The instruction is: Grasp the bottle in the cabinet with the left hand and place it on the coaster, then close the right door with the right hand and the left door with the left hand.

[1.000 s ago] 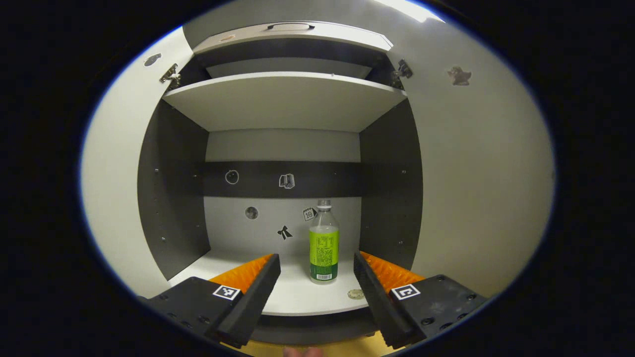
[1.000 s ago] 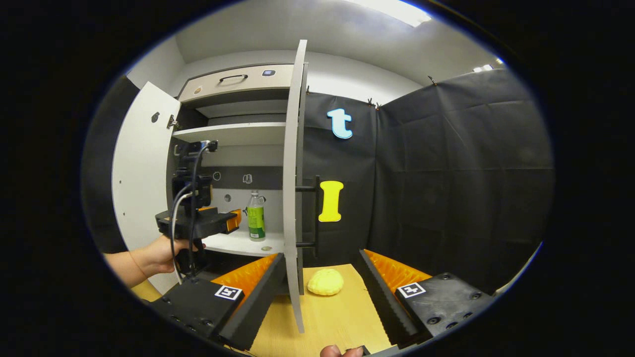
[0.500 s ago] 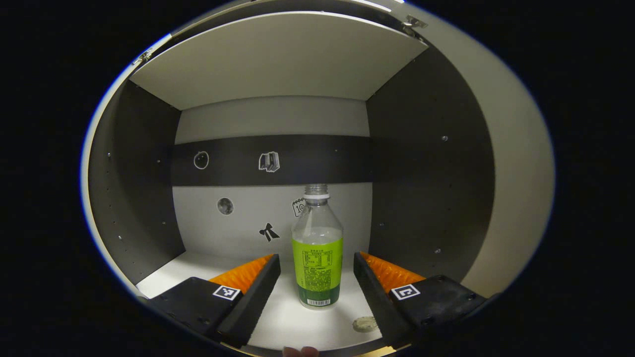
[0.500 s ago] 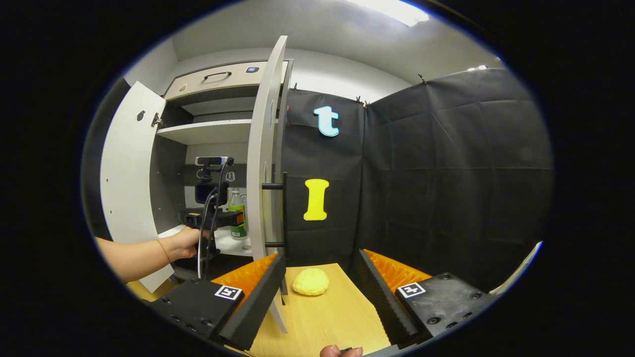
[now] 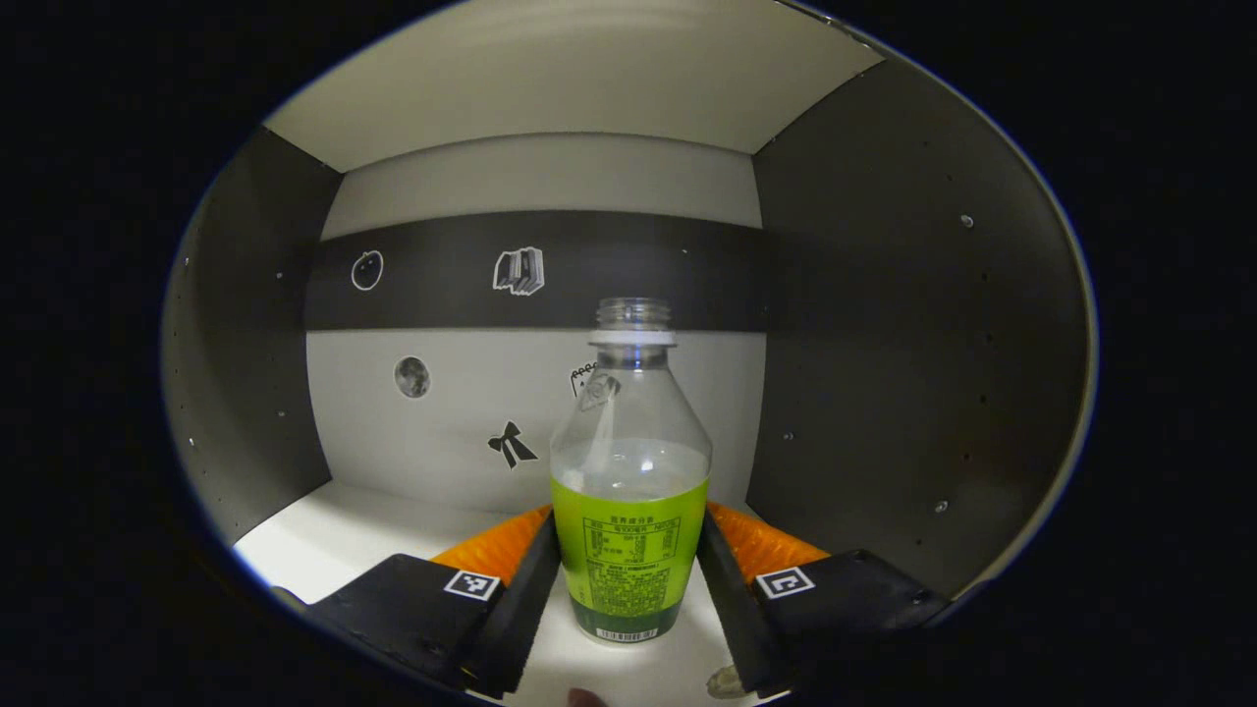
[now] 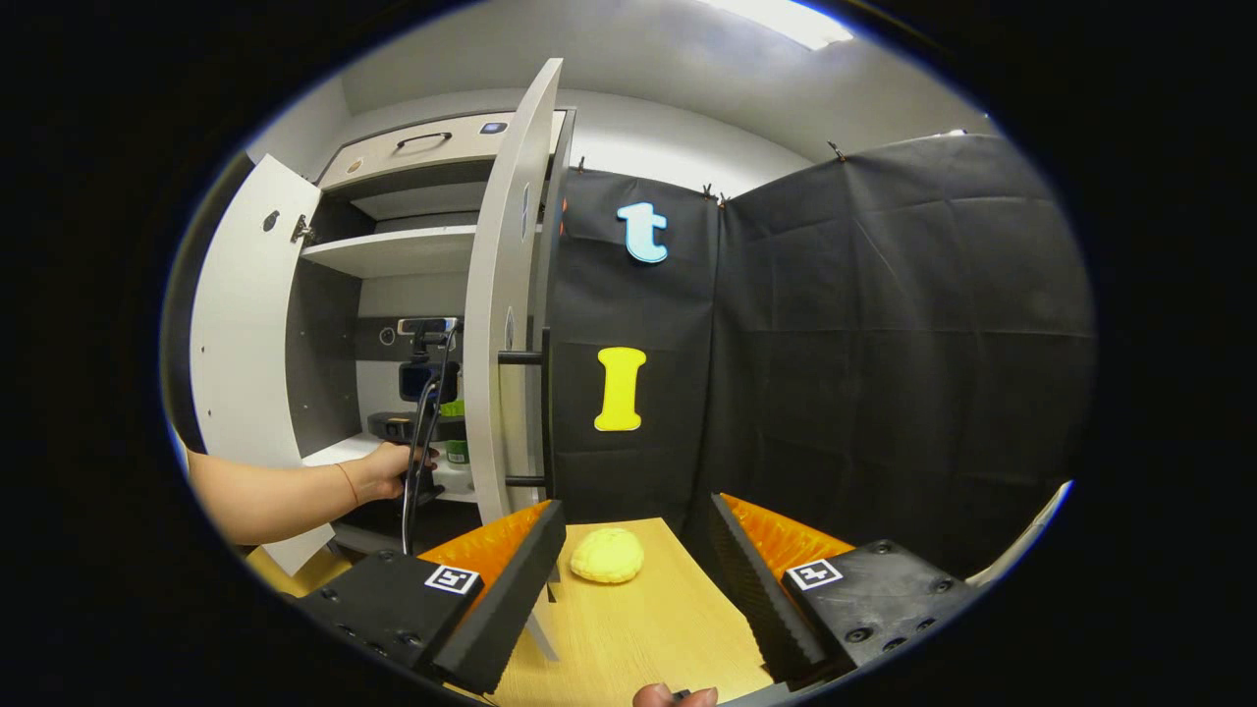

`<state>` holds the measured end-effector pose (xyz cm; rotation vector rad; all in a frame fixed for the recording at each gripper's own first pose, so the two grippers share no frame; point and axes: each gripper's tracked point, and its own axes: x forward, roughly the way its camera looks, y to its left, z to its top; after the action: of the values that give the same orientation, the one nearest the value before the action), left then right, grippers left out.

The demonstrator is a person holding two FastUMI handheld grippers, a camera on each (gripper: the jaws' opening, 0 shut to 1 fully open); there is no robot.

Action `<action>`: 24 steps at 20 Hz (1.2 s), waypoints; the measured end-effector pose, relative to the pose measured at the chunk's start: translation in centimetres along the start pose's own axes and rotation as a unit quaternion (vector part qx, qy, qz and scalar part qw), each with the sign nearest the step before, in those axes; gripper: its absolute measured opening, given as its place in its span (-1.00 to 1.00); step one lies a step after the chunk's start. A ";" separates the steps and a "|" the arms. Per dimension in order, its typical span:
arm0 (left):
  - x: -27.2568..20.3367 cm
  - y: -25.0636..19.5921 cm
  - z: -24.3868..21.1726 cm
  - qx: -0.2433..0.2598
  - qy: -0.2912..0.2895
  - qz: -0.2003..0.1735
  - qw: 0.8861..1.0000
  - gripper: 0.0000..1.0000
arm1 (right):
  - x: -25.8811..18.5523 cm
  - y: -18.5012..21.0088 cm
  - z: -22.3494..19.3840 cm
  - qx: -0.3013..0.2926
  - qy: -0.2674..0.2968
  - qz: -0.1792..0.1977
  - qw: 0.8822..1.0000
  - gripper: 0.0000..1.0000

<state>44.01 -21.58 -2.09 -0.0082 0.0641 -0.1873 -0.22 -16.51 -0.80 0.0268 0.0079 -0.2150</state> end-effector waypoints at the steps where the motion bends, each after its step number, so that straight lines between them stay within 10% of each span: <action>1: -0.3 0.1 0.0 0.000 -0.001 0.002 1.000 0.58 | 0.1 0.1 0.0 0.000 0.000 0.001 1.000 0.95; 12: -11.8 2.7 3.5 -0.017 -0.047 -0.015 0.999 0.55 | 0.1 1.7 -0.3 0.012 -0.005 0.030 0.999 0.95; 24: -30.1 6.1 -4.4 -0.037 -0.041 0.004 0.998 0.55 | -0.2 2.1 -0.4 0.013 -0.013 0.055 0.998 0.95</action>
<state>15.36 -10.02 -4.68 -0.0887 -0.0111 -0.1768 0.01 -14.42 -1.16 0.0505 -0.0228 -0.1050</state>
